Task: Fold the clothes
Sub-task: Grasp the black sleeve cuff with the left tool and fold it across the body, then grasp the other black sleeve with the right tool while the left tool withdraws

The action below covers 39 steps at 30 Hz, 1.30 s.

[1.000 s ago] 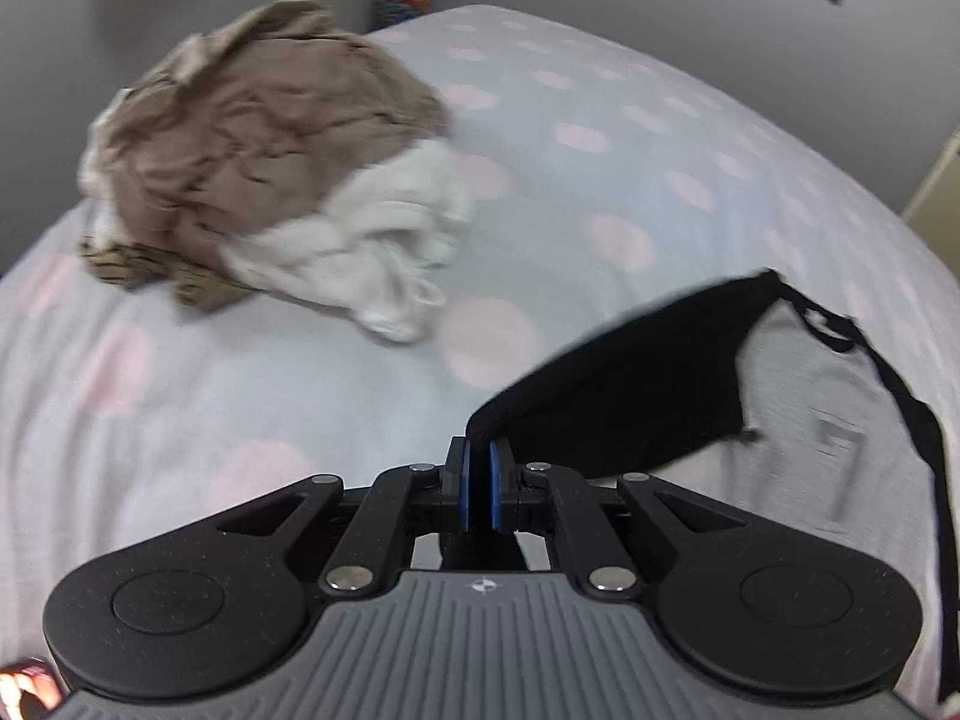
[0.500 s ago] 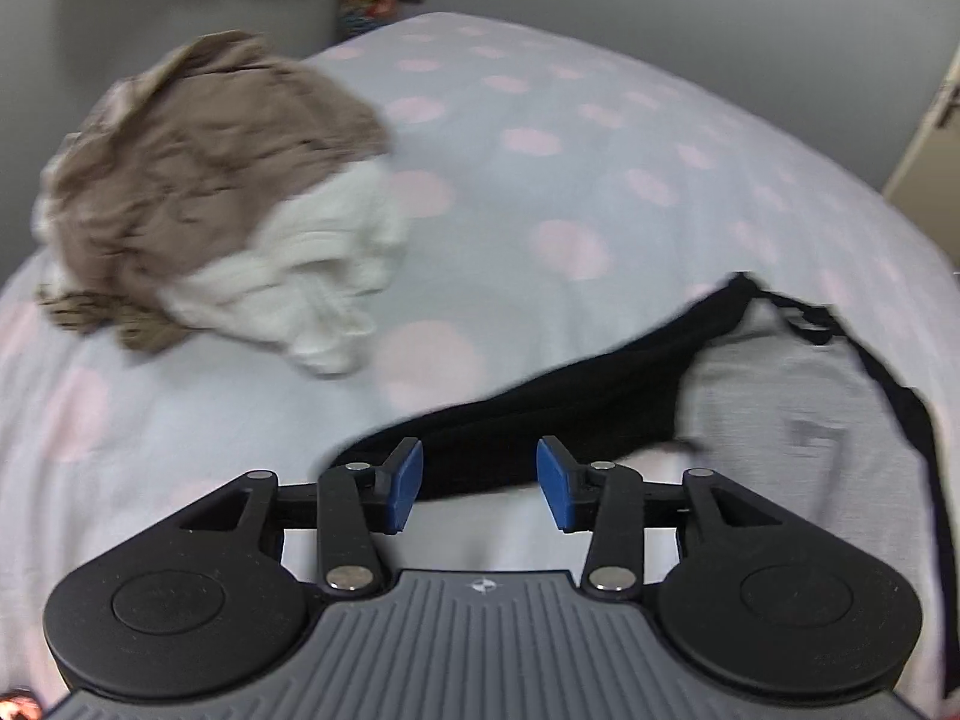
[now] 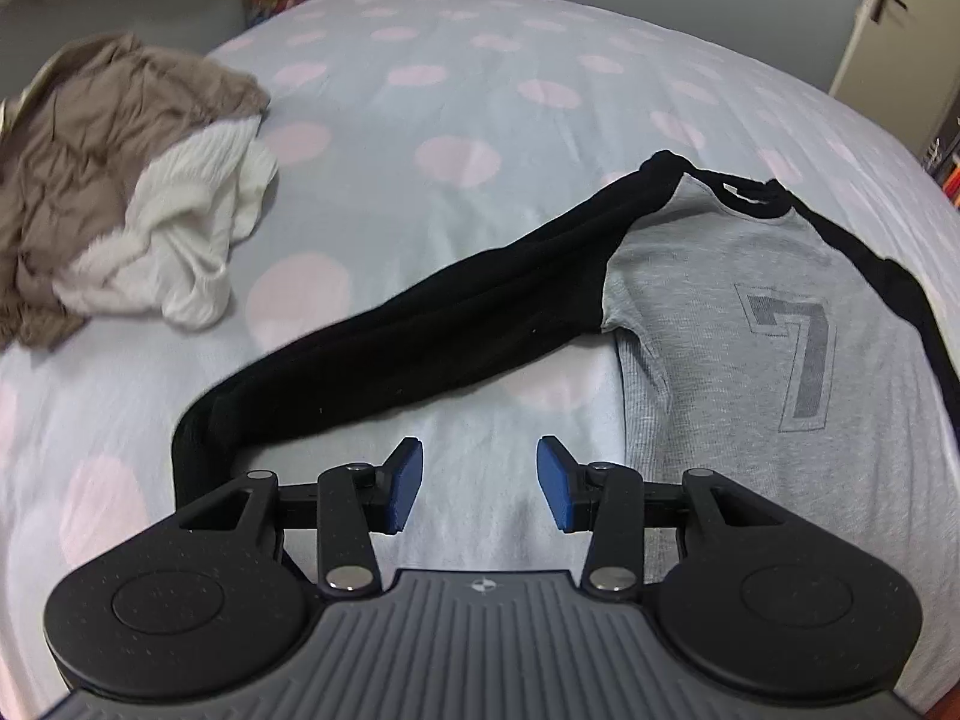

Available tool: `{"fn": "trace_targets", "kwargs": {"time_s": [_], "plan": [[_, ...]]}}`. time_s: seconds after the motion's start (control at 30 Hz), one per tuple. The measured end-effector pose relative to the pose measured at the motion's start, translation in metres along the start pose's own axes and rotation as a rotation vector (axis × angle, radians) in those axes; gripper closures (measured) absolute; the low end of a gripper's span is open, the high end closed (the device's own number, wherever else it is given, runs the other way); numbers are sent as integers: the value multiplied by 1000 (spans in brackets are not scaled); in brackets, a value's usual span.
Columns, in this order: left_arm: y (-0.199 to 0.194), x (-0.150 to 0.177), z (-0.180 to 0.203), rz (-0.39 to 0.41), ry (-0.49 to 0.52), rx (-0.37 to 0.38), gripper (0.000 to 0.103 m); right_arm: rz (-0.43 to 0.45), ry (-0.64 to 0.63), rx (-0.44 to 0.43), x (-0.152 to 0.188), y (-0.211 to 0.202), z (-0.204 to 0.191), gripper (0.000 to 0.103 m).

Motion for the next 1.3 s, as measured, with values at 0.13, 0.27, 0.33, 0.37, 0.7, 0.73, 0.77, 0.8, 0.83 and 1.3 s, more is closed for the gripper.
{"fn": "trace_targets", "kwargs": {"time_s": [0.13, 0.27, 0.33, 0.37, 0.7, 0.73, 0.77, 0.8, 0.83, 1.3], "plan": [[-2, 5, -1, -10, 8, -1, 63, 22, -21, 40, -5, -4, 2, 100], [0, 6, 1, -20, 21, 0, 63, 86, -17, 107, -22, -21, 15, 100], [0, 7, 2, -22, 26, 3, 63, 122, 4, 148, -37, -32, 29, 101], [0, 7, 2, -23, 28, 5, 63, 139, 12, 170, -45, -37, 35, 101], [2, 9, 2, -39, 24, -2, 63, 235, 63, 388, -107, -63, 108, 101], [3, 10, 2, -41, 25, -3, 63, 244, 73, 400, -112, -65, 115, 101], [4, 10, 2, -43, 26, -4, 63, 253, 79, 412, -117, -67, 121, 101], [4, 10, 2, -45, 26, -5, 63, 260, 83, 423, -121, -68, 127, 101], [5, 10, 2, -46, 27, -6, 63, 264, 87, 433, -126, -68, 133, 101], [17, 7, -4, -54, -2, -18, 63, 173, 115, 326, -138, -13, 137, 96]]}}
Point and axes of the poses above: each gripper's, at about its wrist camera, not at the fingertips, and y roughly the way its jaws point, z to its right, x to its underside, the point moved 4 cm from there along y, roughly the way its jaws point, and after that the axes turned 15 degrees about z, right-handed, at the moved point
